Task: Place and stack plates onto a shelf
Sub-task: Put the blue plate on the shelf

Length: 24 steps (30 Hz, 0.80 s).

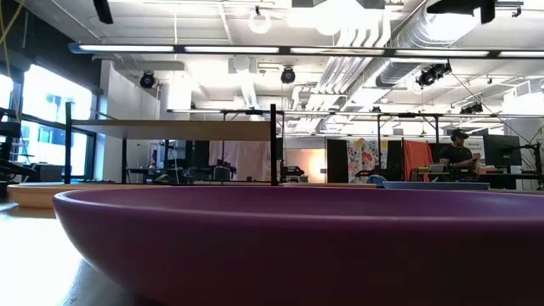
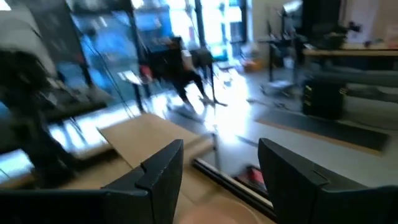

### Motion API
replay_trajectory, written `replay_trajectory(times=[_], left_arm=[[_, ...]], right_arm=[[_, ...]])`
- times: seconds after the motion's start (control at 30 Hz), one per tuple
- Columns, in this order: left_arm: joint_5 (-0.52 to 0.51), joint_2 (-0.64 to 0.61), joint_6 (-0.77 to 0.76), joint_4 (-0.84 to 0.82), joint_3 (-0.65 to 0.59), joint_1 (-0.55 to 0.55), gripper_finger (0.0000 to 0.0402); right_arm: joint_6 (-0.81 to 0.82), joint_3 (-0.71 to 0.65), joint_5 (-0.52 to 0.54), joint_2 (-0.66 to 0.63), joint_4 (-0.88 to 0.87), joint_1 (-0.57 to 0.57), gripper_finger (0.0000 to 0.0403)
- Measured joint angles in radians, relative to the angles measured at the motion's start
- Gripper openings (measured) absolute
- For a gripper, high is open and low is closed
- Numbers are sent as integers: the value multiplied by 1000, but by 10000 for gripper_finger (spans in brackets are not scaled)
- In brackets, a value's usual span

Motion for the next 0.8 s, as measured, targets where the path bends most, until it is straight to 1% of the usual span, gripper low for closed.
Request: replay_trajectory(times=[0.27,0.43,0.5,0.57,0.67,0.8], left_arm=[[-56,69,82,1,86,0,78],[-59,99,97,-2,108,0,78],[-59,111,97,-2,110,0,78],[-59,123,98,-9,110,0,78],[-59,140,96,-16,110,0,78],[-59,160,48,-42,110,0,78]], right_arm=[[1,270,92,230,-309,-8,195],[49,417,80,381,-511,-76,195],[73,465,45,436,-594,-119,195],[99,507,-13,485,-666,-167,195],[107,547,-125,543,-753,-246,195],[103,549,-288,596,-811,-353,195]])
